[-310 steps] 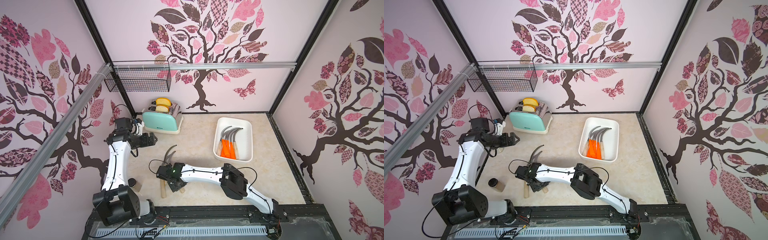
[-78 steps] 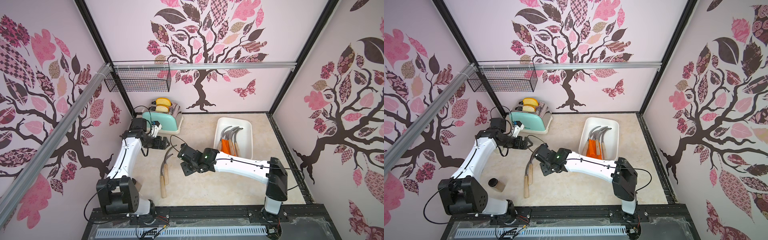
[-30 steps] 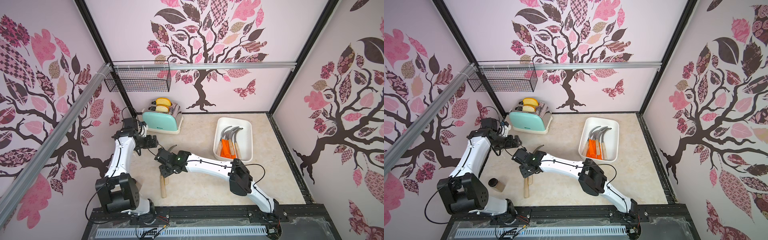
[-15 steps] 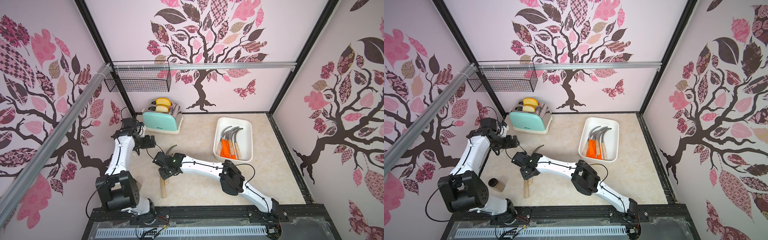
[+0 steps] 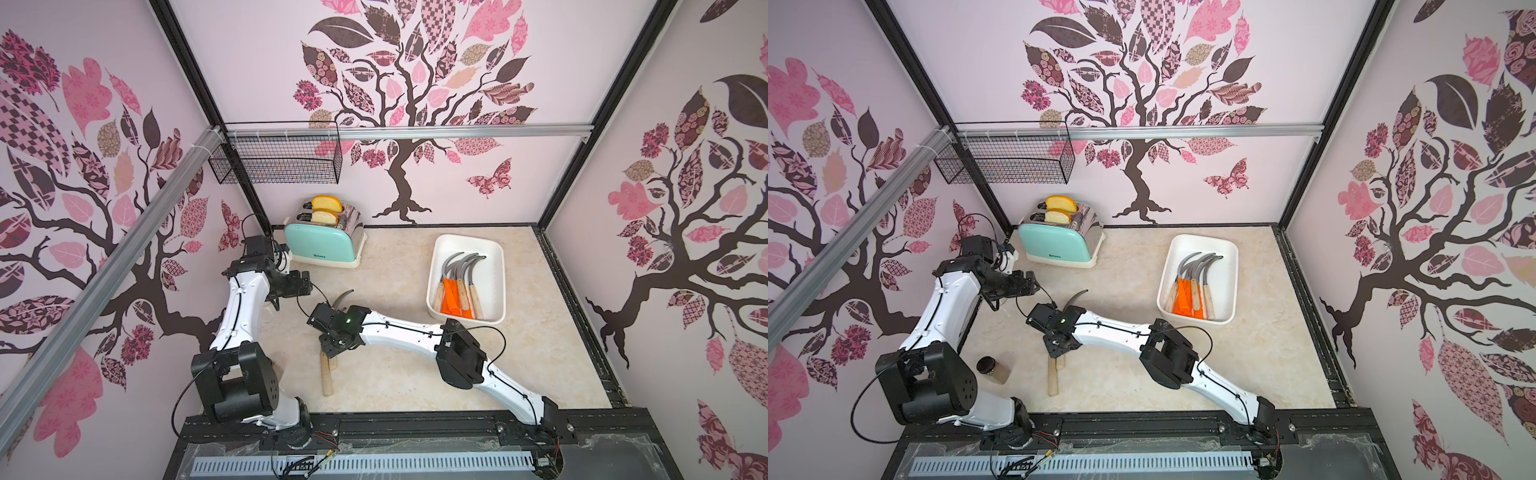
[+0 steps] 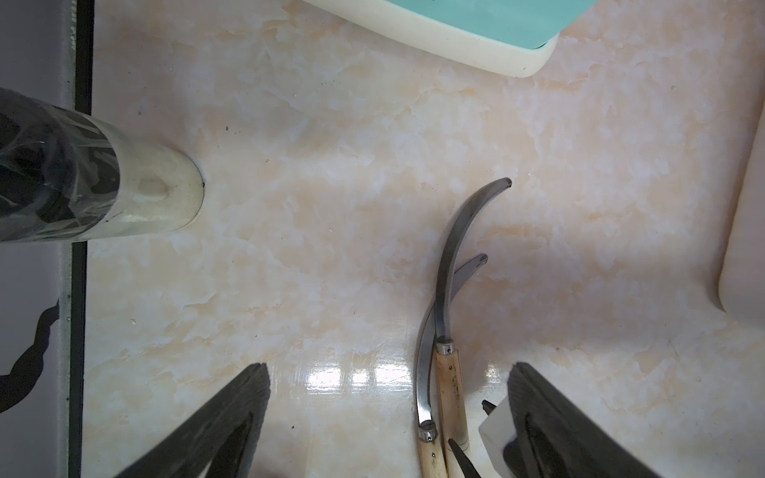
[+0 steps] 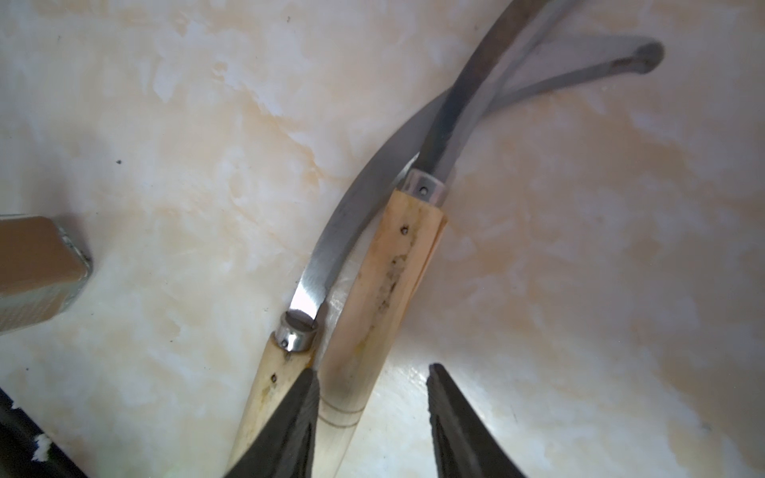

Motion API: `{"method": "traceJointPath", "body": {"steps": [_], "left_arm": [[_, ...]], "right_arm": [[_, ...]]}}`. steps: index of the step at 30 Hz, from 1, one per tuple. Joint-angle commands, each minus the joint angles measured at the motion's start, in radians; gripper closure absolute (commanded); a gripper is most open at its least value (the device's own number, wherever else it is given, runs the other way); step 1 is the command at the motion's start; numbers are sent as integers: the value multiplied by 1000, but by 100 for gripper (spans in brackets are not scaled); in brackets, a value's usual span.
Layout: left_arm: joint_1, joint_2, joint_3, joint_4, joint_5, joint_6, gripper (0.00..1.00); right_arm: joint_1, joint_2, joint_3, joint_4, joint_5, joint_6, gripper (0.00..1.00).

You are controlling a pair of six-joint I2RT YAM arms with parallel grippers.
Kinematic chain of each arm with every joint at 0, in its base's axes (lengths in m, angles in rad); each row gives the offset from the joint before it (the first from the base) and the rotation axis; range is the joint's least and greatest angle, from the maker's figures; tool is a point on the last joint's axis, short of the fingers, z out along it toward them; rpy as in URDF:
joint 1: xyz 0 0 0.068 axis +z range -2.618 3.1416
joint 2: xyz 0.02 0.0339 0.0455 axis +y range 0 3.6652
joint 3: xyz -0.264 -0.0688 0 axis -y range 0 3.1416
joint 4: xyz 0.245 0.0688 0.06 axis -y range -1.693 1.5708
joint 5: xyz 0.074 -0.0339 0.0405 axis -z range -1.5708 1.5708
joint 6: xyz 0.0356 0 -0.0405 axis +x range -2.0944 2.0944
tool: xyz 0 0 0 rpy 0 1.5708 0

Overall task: Put small sickles into storage boxes
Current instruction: Pick up the sickle at the center of the board.

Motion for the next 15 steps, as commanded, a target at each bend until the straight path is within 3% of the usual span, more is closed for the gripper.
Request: {"method": "traceJointPath", "body": {"steps": [1,15], "left_arm": [[3,-6,21,-6,12,16,6],[3,-10,28,-13,19,20,5]], "right_arm": [[-6,17,47,-1,0,-8,53],[-12,72,109,-24,-7,-8,53]]}}
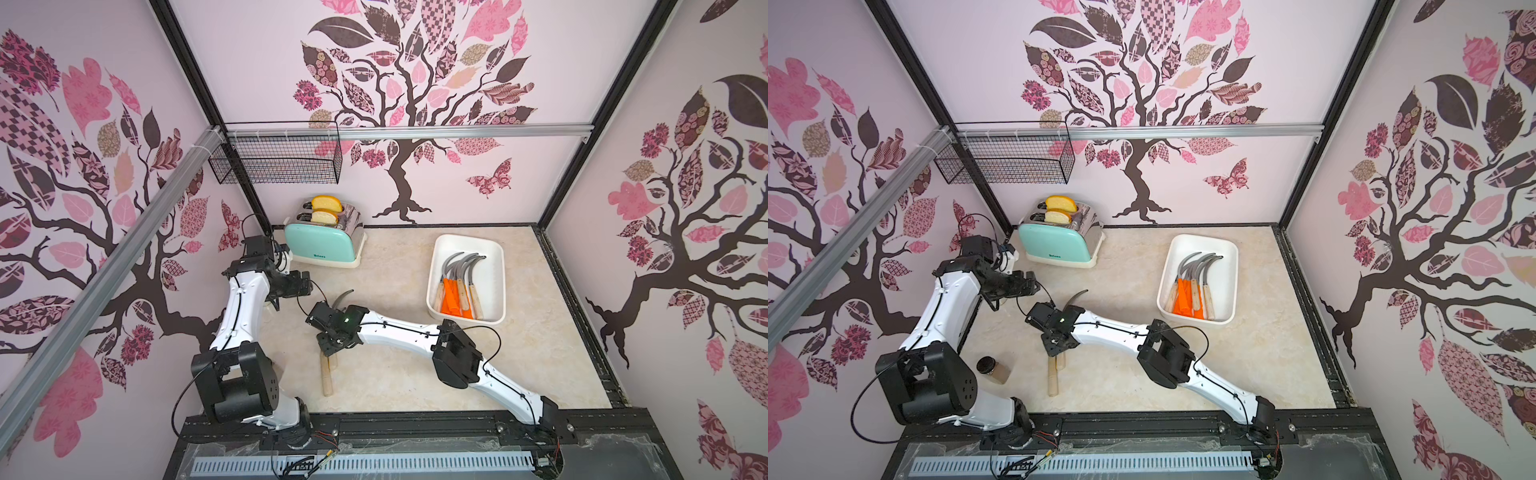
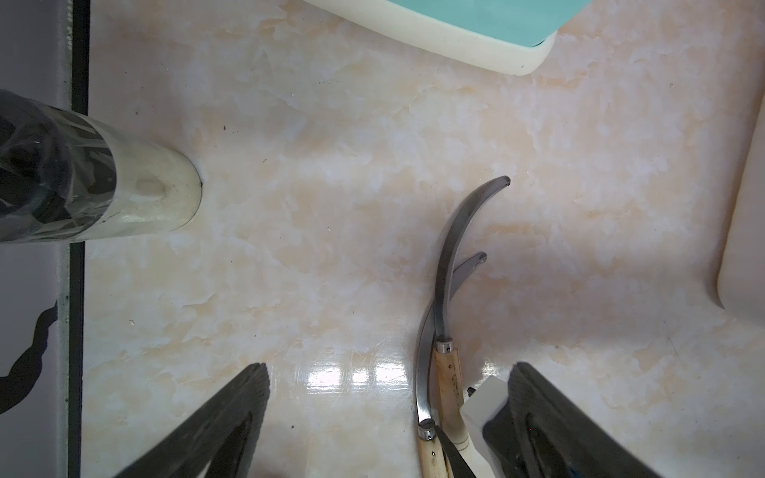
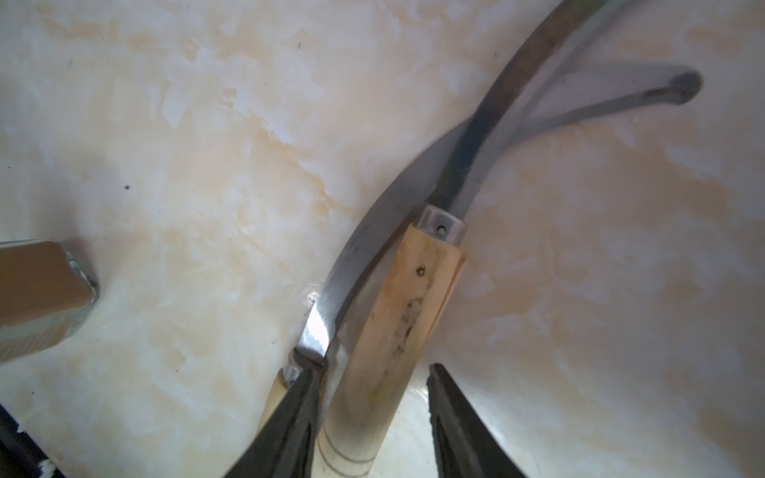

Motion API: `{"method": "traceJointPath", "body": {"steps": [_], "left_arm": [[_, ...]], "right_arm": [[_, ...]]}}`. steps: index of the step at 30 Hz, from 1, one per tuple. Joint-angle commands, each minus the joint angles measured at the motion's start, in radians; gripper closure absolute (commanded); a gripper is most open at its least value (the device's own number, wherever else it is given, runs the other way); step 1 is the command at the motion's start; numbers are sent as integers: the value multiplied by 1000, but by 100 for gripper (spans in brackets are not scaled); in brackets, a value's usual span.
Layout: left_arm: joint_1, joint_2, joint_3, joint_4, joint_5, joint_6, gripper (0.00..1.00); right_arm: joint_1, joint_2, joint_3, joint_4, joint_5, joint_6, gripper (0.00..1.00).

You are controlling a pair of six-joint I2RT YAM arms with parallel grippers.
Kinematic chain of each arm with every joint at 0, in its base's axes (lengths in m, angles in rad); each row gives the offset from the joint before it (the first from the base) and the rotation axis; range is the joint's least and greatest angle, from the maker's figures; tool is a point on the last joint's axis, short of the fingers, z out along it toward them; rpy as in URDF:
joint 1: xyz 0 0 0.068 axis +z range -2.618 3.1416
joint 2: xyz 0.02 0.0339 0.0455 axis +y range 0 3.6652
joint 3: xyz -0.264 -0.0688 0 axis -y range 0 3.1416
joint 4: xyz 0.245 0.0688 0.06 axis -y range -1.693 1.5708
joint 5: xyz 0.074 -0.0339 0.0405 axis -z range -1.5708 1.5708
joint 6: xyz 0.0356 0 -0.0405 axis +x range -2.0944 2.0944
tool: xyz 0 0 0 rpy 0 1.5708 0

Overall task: Put small sickles into storage boxes
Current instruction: Pick up the sickle at the center of the board.

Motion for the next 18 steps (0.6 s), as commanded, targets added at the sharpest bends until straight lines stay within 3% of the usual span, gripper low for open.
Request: {"method": "traceJointPath", "body": {"steps": [1,18], "left_arm": [[3,-11,28,-8,16,16,5],[3,-10,39,-17,26,19,5]], "right_arm": [[-6,21,39,-31,6,-10,53],[-18,46,59,-90,30,-25,53]]}}
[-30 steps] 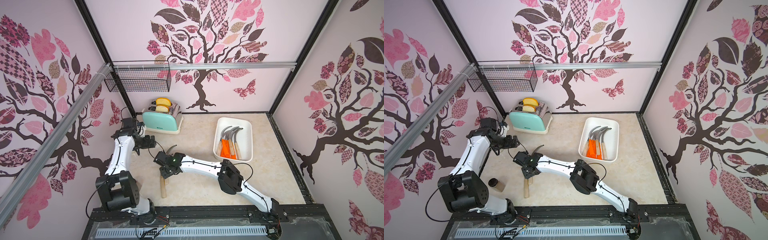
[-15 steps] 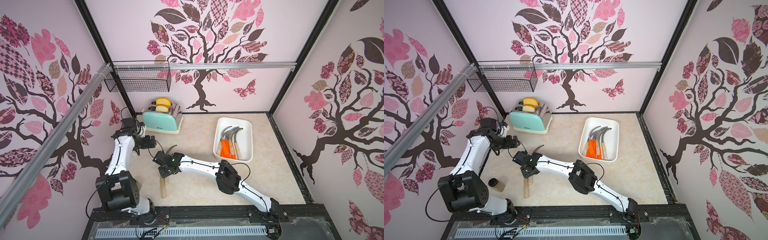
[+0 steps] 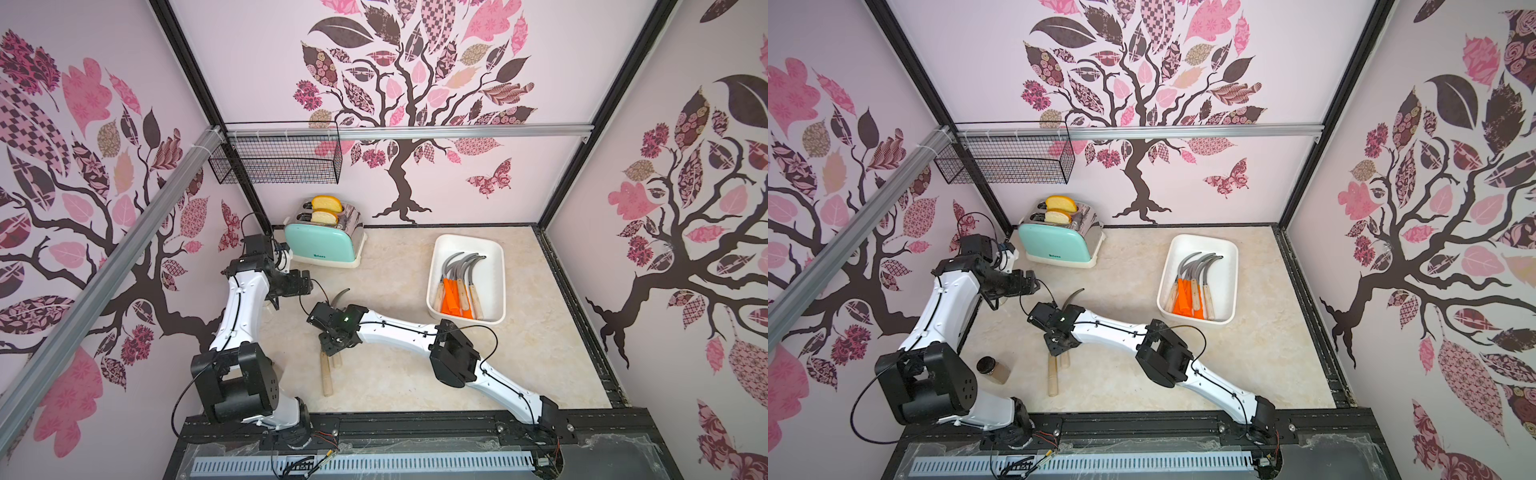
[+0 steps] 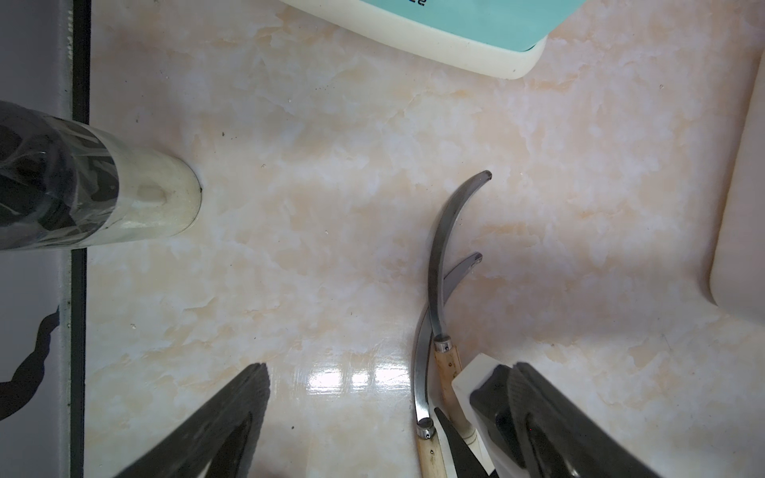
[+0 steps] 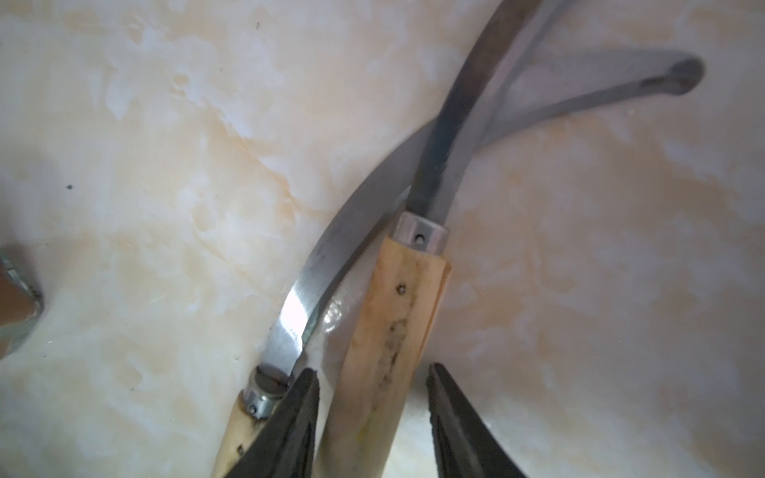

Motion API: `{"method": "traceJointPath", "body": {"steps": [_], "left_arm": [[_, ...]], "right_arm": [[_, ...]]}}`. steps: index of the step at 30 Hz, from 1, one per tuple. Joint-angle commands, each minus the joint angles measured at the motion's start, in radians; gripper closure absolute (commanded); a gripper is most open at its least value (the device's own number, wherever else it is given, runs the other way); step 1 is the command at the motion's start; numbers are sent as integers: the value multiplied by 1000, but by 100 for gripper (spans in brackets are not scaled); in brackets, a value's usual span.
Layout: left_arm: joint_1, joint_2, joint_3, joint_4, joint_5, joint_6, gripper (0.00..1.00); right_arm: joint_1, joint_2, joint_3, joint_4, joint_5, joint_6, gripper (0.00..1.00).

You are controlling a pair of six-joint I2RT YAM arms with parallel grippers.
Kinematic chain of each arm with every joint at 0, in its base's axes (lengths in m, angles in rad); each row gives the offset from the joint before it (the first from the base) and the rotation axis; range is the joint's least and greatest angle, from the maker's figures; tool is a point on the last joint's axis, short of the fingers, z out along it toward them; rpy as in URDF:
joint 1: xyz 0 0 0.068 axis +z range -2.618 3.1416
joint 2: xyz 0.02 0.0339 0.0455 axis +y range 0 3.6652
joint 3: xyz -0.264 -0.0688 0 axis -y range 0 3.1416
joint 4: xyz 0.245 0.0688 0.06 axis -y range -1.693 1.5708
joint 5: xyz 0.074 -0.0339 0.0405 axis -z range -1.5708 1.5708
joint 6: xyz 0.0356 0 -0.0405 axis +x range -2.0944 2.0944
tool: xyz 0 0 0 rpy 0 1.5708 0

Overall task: Put small sickles into storage boxes
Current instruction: Pick up the sickle at the center of the board.

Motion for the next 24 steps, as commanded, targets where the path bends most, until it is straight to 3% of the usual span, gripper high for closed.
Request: {"method": "traceJointPath", "body": {"steps": [1,24], "left_arm": [[3,-9,24,-8,17,8,5],[3,1,53,-22,27,3,5]], "right_arm": [[-5,14,32,-57,25,-11,53],[-8,31,39,-169,71,-54,61]]}}
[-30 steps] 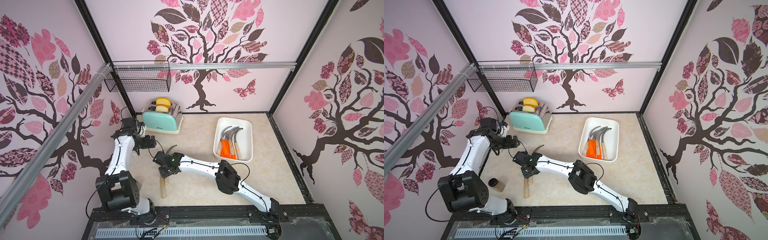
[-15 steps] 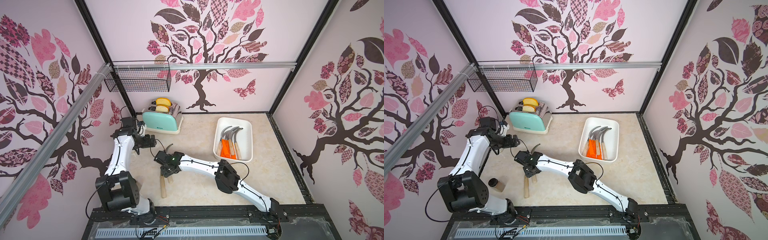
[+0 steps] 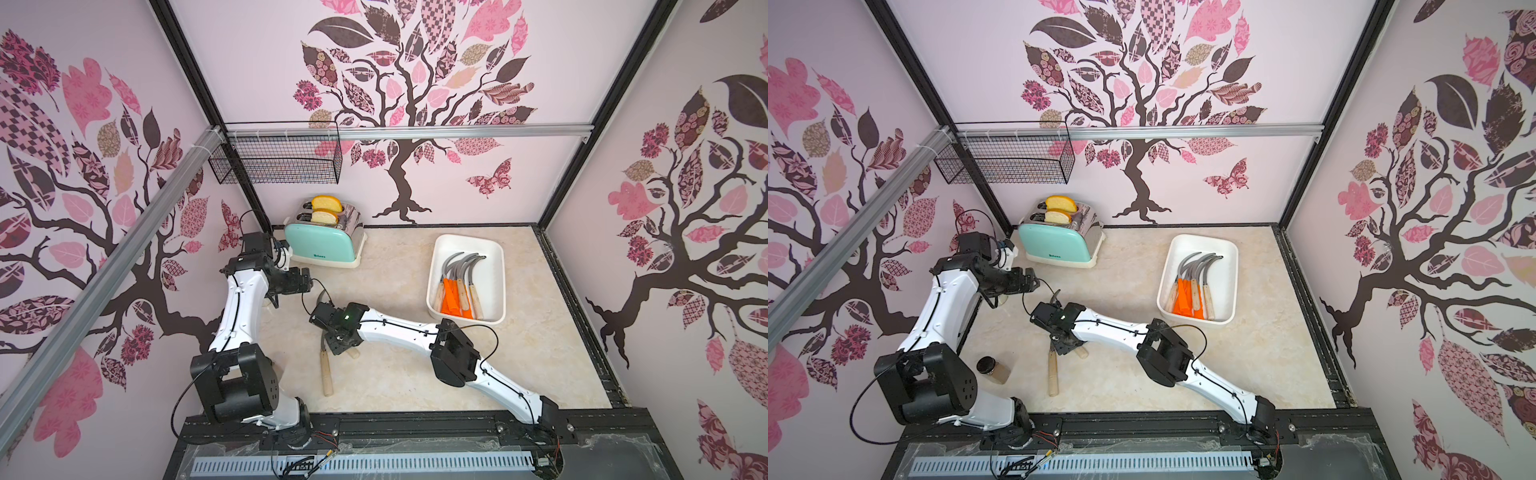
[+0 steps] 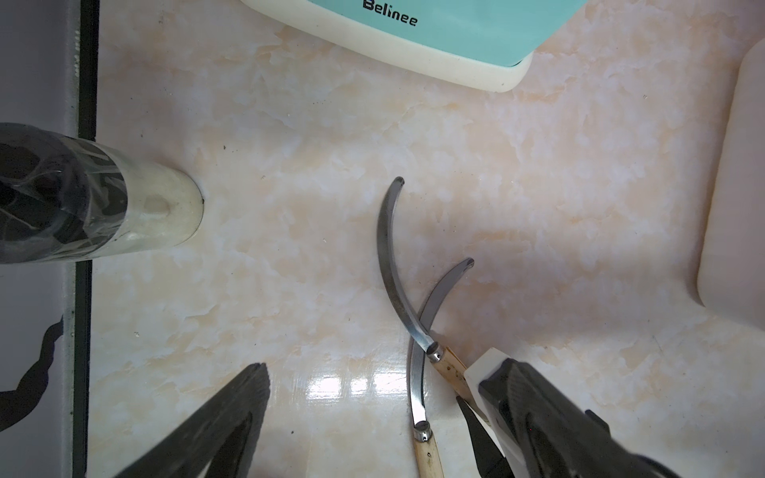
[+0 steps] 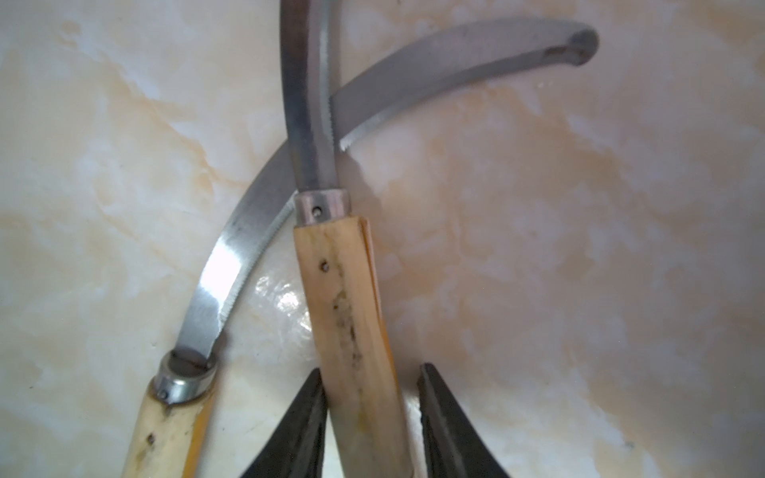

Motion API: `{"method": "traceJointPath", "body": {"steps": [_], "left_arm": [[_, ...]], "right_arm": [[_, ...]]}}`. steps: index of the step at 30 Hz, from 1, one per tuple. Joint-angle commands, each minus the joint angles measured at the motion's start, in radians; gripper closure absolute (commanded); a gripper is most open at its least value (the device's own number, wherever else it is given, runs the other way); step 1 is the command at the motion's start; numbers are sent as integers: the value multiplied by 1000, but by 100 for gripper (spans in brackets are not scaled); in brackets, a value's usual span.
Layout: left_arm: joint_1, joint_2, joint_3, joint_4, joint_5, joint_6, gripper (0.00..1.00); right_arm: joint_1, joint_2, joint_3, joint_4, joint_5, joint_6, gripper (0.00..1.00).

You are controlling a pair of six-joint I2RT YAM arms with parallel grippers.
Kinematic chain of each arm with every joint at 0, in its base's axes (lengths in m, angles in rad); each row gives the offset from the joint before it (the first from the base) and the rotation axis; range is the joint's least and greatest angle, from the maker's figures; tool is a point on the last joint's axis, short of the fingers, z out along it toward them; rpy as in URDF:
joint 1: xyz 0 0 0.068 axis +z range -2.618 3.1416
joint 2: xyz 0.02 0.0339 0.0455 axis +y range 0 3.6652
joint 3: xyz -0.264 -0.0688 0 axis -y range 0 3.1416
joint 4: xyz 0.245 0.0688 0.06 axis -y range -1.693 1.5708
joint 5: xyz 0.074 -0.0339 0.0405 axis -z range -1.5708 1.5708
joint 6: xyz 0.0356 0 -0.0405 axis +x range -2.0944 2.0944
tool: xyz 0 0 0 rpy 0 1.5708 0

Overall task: Put small sickles into storage boxes
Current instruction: Pick up the sickle at the center of the board.

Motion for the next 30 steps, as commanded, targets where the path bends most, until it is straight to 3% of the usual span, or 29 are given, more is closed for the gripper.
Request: {"method": "traceJointPath", "body": {"steps": [1,30], "left_arm": [[3,3,29,-16,16,2,5],[3,17,72,-28,35,-24,5]], "right_arm": [[-4,29,23,-65,3,-13,61],[-2,39,17,-166,12,-94,69]]}}
